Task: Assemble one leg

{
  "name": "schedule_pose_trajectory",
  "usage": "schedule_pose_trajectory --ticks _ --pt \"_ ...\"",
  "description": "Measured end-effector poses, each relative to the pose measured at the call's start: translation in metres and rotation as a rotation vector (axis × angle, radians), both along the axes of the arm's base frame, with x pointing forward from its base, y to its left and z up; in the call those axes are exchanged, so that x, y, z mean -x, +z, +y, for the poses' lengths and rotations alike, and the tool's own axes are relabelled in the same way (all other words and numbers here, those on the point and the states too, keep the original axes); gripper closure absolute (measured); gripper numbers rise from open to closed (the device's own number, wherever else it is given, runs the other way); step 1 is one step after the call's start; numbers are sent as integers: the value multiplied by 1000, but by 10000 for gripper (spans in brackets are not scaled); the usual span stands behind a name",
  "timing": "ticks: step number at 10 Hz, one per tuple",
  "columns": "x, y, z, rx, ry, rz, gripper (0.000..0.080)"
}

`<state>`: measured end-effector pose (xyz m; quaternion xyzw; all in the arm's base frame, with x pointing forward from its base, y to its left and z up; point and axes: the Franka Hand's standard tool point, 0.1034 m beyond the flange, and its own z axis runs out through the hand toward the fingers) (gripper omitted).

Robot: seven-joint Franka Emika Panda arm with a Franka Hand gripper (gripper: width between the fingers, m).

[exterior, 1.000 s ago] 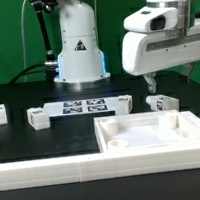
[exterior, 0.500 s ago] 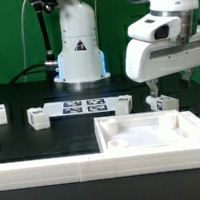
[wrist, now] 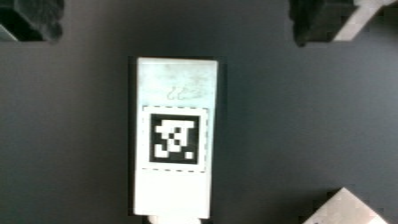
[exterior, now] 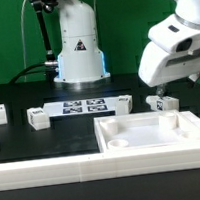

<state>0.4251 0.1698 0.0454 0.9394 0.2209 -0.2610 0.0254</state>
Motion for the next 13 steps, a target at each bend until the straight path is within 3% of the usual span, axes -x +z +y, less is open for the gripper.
schedule_pose_trajectory --ticks 8,10,12,13 --pt "24 -31 -5 174 41 452 151" --pt "23 -31 -5 174 39 450 151" --pt "23 -31 -5 173 39 451 410" --pt "23 -31 -5 173 39 452 410"
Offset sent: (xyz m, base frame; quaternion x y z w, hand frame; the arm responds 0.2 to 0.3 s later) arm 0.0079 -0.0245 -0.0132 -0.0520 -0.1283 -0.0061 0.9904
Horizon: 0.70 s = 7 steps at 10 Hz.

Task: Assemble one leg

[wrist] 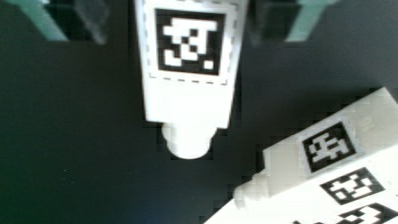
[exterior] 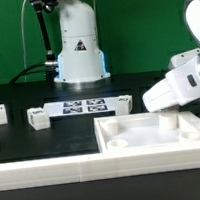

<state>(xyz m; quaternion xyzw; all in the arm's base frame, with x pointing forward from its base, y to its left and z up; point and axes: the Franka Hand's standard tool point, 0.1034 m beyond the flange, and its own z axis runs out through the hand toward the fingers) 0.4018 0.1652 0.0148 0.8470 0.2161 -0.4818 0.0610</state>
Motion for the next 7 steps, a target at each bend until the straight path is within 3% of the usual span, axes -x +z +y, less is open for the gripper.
schedule_pose_trajectory --ticks 1,5,6,7 --pt "0 0 0 0 0 0 509" --pt "0 0 0 0 0 0 509" --pt "0 5 0 -13 0 11 509" --pt "-2 20 -1 -35 -9 24 509"
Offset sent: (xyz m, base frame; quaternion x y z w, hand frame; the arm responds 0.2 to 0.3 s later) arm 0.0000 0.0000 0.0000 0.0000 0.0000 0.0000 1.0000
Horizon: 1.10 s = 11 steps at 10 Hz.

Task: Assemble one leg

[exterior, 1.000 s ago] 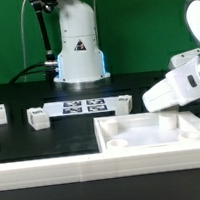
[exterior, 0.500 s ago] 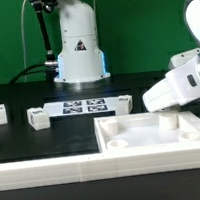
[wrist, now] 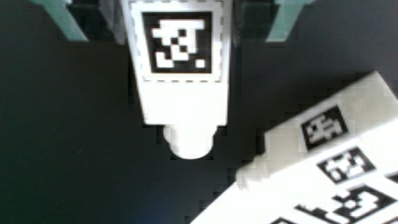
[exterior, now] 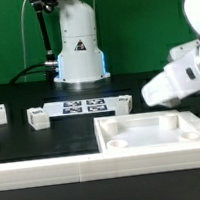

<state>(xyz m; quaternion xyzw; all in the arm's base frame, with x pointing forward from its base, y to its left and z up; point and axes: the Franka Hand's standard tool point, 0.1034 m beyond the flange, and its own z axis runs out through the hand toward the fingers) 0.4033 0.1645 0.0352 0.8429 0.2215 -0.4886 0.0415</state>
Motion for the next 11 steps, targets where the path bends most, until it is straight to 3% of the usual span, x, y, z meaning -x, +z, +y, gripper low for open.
schedule_pose_trajectory --ticks 2,3,6,7,8,10,11 --pt "1 51 -5 6 -32 81 509" --pt "-4 67 -8 16 -34 97 509" --pt "-9 64 -4 4 -36 56 508" --pt "-13 66 -7 -42 -16 66 508" --pt "-32 76 -16 -99 -12 48 508" --pt "-61 116 -21 -120 -17 -6 508" --pt "-75 121 -16 -137 -20 -90 508"
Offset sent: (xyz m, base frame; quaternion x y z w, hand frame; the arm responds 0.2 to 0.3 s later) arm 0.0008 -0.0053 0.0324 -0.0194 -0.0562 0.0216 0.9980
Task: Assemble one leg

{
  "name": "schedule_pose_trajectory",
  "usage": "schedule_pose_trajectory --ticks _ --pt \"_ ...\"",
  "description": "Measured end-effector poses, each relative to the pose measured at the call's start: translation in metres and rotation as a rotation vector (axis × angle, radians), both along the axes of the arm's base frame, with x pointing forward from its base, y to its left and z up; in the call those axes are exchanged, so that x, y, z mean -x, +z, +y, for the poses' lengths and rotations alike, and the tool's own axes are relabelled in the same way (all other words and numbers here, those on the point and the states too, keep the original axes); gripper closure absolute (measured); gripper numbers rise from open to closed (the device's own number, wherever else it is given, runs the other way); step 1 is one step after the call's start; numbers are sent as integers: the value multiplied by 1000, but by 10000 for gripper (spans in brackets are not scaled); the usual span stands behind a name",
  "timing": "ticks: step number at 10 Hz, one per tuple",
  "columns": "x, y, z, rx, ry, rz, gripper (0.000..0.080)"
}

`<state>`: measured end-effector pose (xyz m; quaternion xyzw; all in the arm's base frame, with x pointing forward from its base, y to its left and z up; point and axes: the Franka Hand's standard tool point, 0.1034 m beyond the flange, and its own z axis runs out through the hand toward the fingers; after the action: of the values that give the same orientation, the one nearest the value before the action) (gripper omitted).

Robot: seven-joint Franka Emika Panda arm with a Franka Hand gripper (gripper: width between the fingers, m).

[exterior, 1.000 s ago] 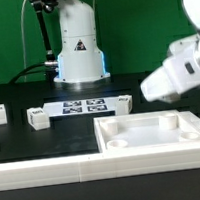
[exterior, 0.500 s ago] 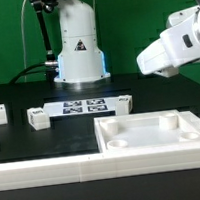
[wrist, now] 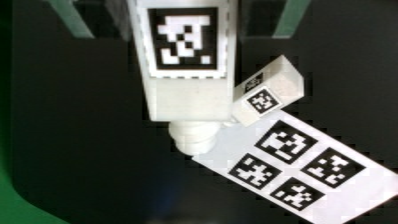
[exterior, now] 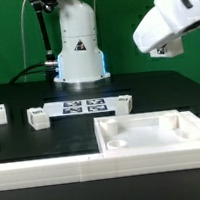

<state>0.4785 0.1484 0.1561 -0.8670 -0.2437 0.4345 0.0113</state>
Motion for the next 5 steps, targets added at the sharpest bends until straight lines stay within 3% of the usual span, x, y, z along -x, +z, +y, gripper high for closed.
schedule_pose_trajectory --ticks 1,3,4,5 --pt "-7 8 2 -16 -1 -65 508" --pt "-20 6 0 -72 -37 -268 508" --pt "-17 8 -4 -80 -43 -311 508" --pt "-29 13 -8 -100 -61 -384 508"
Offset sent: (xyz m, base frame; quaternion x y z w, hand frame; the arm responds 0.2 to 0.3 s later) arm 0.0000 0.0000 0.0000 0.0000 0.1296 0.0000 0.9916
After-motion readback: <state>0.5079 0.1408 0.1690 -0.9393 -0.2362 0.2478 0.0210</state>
